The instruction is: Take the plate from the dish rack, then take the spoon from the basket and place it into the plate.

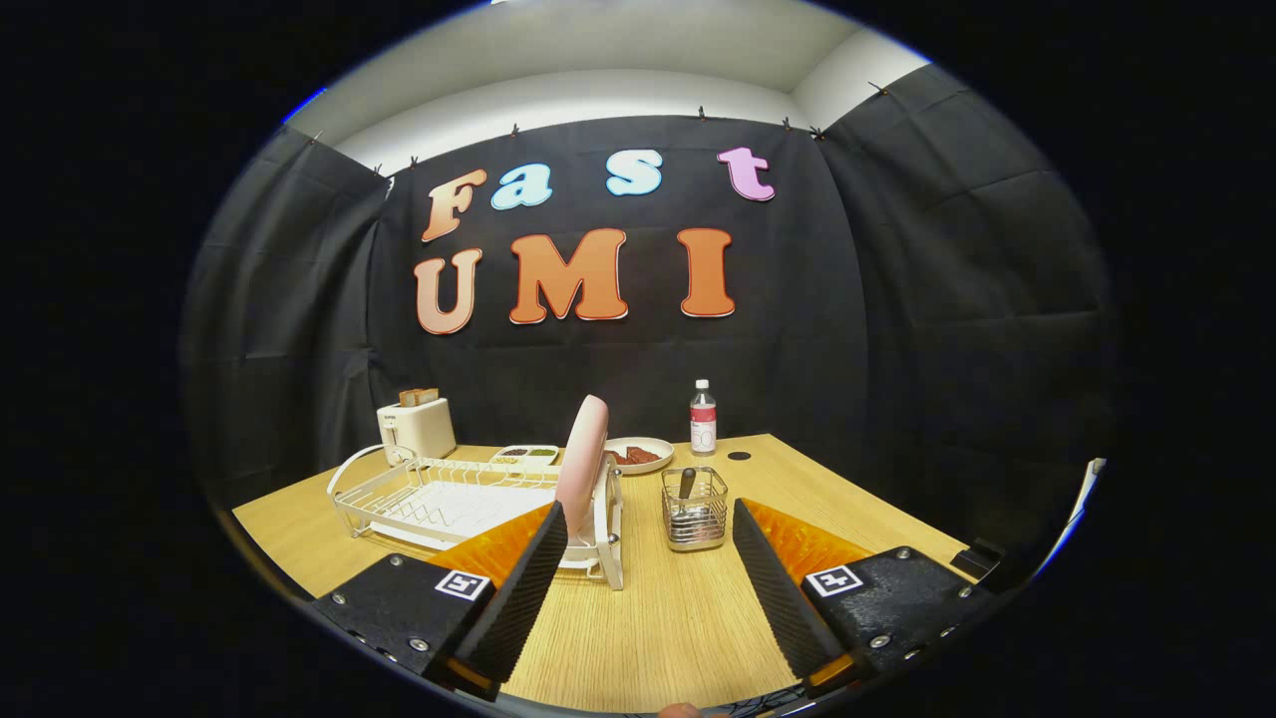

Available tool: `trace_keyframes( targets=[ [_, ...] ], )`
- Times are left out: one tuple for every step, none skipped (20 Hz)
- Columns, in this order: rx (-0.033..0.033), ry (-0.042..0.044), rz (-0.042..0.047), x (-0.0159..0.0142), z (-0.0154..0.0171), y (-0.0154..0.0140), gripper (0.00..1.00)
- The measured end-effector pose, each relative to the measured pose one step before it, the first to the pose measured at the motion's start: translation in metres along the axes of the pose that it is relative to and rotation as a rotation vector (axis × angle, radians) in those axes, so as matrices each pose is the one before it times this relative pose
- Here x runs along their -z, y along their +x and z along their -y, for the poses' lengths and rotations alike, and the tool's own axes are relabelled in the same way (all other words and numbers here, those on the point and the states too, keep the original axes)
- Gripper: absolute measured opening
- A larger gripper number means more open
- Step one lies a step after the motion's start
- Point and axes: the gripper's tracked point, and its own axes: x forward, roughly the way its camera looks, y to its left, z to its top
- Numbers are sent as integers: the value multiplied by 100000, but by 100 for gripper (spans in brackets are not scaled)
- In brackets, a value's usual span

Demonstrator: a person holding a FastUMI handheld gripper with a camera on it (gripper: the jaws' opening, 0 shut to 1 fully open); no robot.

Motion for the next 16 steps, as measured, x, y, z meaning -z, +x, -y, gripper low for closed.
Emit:
trace_keyframes(
  targets=[
    [360, -577, 100, -20, 108, 62, 99],
    [194, -458, 67, 53, 6, 57, 99],
    [47, -237, -150, 69, -53, 59, 99],
    [-128, -195, -51, 104, -3, -76, 99],
    [-58, -278, -116, 38, -20, 72, 99],
    [43, -520, -86, 95, -35, 103, 99],
    [169, -663, -8, 68, -18, 68, 99],
    [181, -615, -71, -25, -5, 74, 99],
    [173, -300, -104, 67, -22, 38, 99],
    [201, -52, -39, -21, -82, 112, 99],
    [317, -17, -186, -47, -243, 216, 99],
    [-34, 31, -246, -50, -321, 233, 99],
    [-339, -39, -313, -133, -515, 232, 99],
    [-179, 76, -173, -196, -523, 319, 99],
    [-38, -32, 20, -315, -529, 354, 99],
    [-1, -90, 13, -287, -621, 529, 99]
  ],
)
